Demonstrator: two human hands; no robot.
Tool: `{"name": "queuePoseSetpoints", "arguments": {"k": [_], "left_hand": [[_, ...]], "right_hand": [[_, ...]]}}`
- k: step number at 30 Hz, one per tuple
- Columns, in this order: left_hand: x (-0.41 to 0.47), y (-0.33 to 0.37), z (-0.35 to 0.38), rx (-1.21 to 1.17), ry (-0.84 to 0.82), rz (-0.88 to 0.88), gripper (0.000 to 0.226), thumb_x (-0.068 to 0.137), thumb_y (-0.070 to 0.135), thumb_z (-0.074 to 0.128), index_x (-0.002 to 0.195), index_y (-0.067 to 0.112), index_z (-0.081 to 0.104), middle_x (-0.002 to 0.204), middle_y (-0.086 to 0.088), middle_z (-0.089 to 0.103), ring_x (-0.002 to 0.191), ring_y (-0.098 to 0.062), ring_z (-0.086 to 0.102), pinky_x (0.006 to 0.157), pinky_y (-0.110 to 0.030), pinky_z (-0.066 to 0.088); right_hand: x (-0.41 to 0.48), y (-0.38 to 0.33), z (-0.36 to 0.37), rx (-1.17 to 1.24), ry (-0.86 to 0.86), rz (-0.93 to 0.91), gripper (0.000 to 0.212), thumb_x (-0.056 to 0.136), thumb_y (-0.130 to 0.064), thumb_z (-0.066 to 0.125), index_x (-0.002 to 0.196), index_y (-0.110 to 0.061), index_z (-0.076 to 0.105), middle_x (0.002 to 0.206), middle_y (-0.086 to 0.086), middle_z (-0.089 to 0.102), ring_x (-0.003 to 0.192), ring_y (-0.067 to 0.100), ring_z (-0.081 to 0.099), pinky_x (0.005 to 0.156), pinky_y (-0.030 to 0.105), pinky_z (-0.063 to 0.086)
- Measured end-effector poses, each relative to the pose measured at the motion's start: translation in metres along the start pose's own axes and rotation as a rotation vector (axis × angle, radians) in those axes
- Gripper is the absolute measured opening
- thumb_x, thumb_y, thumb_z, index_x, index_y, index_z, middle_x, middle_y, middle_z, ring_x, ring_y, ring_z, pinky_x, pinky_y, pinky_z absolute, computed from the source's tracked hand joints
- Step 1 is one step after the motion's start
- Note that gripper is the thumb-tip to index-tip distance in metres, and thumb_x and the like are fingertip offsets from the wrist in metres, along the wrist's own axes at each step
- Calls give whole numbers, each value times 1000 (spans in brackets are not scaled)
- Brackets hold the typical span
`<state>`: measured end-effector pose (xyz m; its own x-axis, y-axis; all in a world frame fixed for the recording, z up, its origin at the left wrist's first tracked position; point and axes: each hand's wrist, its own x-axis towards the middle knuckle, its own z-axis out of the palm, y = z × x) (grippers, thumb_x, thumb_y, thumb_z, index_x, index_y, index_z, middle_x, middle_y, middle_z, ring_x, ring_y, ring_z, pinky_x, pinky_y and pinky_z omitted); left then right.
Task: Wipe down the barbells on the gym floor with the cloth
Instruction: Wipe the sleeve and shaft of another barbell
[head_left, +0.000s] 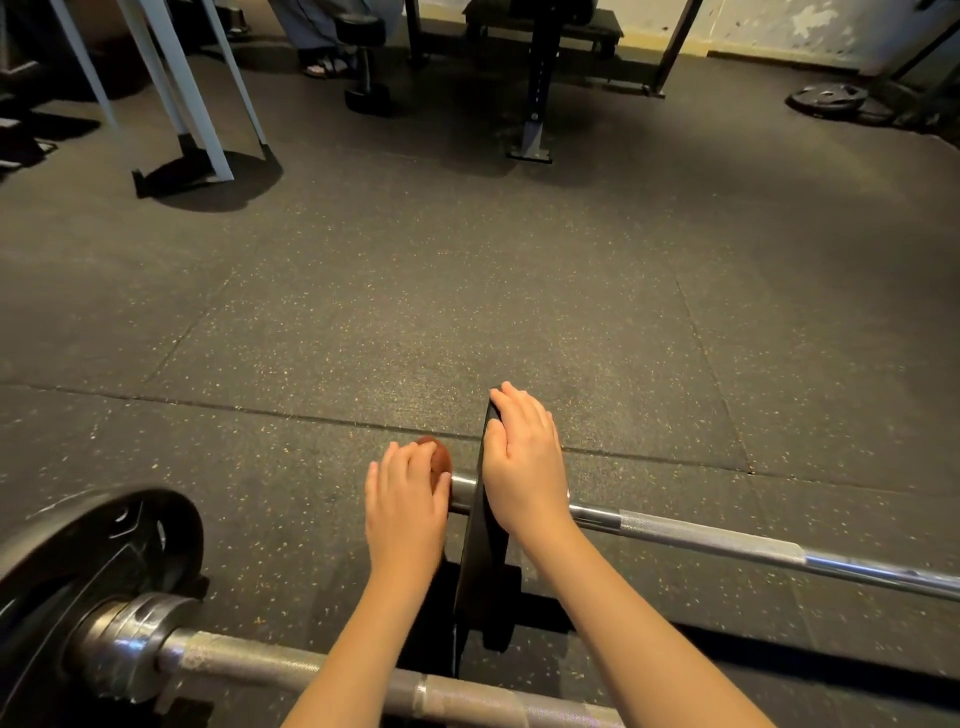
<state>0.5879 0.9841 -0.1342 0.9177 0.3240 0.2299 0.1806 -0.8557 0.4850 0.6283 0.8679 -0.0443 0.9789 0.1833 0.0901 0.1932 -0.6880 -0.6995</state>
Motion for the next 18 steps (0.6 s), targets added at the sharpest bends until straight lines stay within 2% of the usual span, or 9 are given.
{"name": "queuePoseSetpoints", "arguments": {"k": [3, 4, 8, 11, 15, 18], "left_hand": [[-8, 0, 6, 69, -55, 249, 37, 85, 30, 55, 121, 20, 57, 122, 0, 61, 124, -28, 53, 108, -47, 30], [-7, -2, 3, 92, -82, 276, 39, 86, 31, 53, 123, 21, 56, 123, 2, 60, 125, -26, 52, 109, -45, 28], [0, -5, -11, 80, -92, 21, 36, 92, 27, 58, 127, 19, 55, 126, 1, 58, 129, -25, 47, 113, -47, 26], [0, -3, -24, 18, -131, 7, 33, 94, 24, 55, 127, 17, 55, 124, 0, 58, 120, -21, 51, 108, -40, 32], [5, 6, -54, -244, -171, -112, 30, 99, 21, 47, 128, 21, 52, 121, 1, 54, 113, -18, 51, 93, -32, 41], [9, 25, -82, -382, -170, -37, 27, 99, 17, 46, 125, 22, 52, 117, 6, 52, 110, -11, 50, 88, -22, 38]], "right_hand": [[-3, 3, -5, -13, -36, -7, 64, 89, -33, 19, 145, -15, 43, 155, -3, 33, 145, 11, 21, 121, 33, 6], [-3, 5, -9, -39, -63, -19, 63, 90, -34, 19, 146, -16, 41, 156, -4, 32, 145, 11, 20, 121, 33, 5], [2, 10, -22, -137, -193, -66, 46, 104, -30, 29, 150, -21, 34, 159, -7, 25, 147, 9, 15, 120, 31, 2], [-2, 7, -26, -117, -224, -66, 47, 105, -27, 31, 152, -21, 30, 160, -7, 20, 148, 9, 11, 122, 32, 3], [-6, 8, -42, -120, -331, -83, 48, 105, -23, 32, 153, -20, 28, 162, -6, 16, 149, 11, 9, 121, 31, 4], [-5, 11, -64, -88, -428, -88, 48, 104, -17, 34, 152, -20, 31, 161, -6, 20, 148, 11, 13, 120, 29, 8]]}}
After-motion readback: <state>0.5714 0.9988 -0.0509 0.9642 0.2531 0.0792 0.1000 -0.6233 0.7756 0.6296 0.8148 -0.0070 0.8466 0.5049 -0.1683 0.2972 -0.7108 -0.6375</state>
